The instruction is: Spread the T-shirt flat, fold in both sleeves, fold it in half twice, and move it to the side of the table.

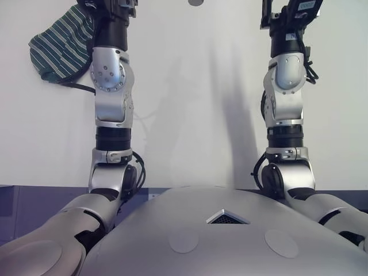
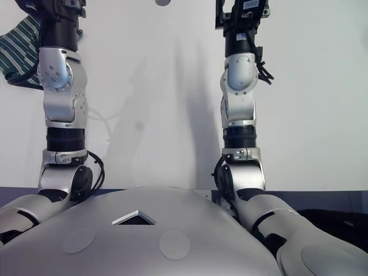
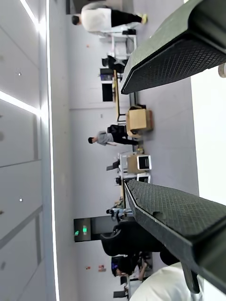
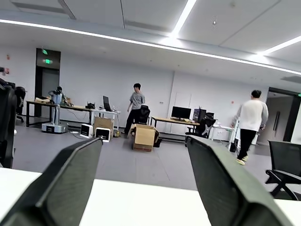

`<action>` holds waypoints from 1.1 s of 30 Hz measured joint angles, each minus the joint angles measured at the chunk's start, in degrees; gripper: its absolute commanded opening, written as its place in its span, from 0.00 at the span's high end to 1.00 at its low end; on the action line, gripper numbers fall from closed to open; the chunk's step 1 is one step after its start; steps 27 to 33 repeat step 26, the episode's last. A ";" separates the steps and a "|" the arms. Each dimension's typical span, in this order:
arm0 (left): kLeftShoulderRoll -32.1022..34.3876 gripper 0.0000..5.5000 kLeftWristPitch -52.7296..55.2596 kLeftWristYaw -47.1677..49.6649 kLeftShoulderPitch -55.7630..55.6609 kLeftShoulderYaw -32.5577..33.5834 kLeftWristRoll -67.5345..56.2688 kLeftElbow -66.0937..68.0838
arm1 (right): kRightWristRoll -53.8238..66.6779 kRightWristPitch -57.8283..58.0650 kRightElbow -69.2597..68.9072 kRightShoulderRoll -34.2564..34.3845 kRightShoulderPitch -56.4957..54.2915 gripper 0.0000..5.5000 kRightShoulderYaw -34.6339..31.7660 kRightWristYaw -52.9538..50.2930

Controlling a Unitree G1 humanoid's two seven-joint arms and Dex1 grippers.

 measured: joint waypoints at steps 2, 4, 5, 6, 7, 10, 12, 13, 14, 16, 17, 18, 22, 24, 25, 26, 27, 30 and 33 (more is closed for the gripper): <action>-0.65 0.39 0.67 0.96 -0.40 0.46 0.66 -0.13 | 0.54 -0.52 2.30 0.26 -0.35 0.40 0.56 1.23; -2.38 0.39 -0.40 2.76 -0.37 1.27 1.73 -0.45 | 1.86 -0.59 4.35 0.80 -1.56 0.40 1.65 3.70; -2.84 0.39 -0.26 3.21 -0.36 1.34 2.02 -0.45 | 1.96 -0.52 4.76 0.94 -1.97 0.40 2.12 4.18; -3.18 0.39 0.29 3.62 -0.34 1.35 2.33 -0.48 | 2.01 -0.30 4.94 0.99 -2.20 0.40 2.31 4.49; -3.17 0.39 1.44 3.85 -0.31 1.32 3.47 -0.48 | 1.96 -0.05 5.15 0.95 -2.27 0.40 2.50 4.66; -3.30 0.39 5.13 4.49 -0.18 0.32 6.33 -0.36 | 0.78 0.44 7.55 0.80 -2.85 0.40 2.99 4.52; -4.76 0.39 5.62 4.53 0.20 0.46 6.01 -0.32 | 0.35 0.23 8.71 0.78 -3.71 0.40 3.70 4.99; -5.15 0.39 5.61 4.71 0.22 0.51 6.12 -0.32 | 0.37 -0.32 8.84 0.79 -3.93 0.40 3.88 5.55; -5.31 0.39 5.60 5.00 0.22 0.76 6.27 -0.32 | 0.51 -0.99 8.83 0.78 -3.99 0.40 4.05 6.36; -5.40 0.39 5.33 5.78 0.21 1.50 6.63 -0.25 | 0.53 -1.19 8.83 0.79 -4.00 0.40 4.49 7.26; -5.45 0.39 4.49 6.30 0.11 1.85 6.74 0.17 | 0.48 -1.21 8.84 0.82 -4.00 0.40 4.75 7.52; -5.53 0.39 3.33 6.91 -0.09 2.09 6.92 0.78 | 0.41 -1.23 8.84 0.85 -4.01 0.40 4.97 7.56; -6.01 0.39 0.82 6.12 -1.19 2.47 6.63 1.69 | 0.33 -2.17 10.56 1.34 -5.44 0.40 4.78 6.73; -5.68 0.39 1.78 5.64 -1.28 2.71 6.55 1.71 | 0.34 -2.94 11.95 1.91 -6.62 0.40 4.56 6.20; -5.47 0.39 2.69 5.69 -1.26 3.17 6.58 1.69 | 0.34 -3.35 12.69 2.33 -6.74 0.40 4.62 6.18; -5.35 0.39 3.49 5.84 -1.19 3.62 6.68 1.60 | 0.34 -3.41 13.31 2.65 -6.74 0.40 4.75 6.18; -5.35 0.39 3.49 5.84 -1.19 3.62 6.68 1.60 | 0.34 -3.41 13.31 2.65 -6.74 0.40 4.75 6.18; -5.35 0.39 3.49 5.84 -1.19 3.62 6.68 1.60 | 0.34 -3.41 13.31 2.65 -6.74 0.40 4.75 6.18; -5.35 0.39 3.49 5.84 -1.19 3.62 6.68 1.60 | 0.34 -3.41 13.31 2.65 -6.74 0.40 4.75 6.18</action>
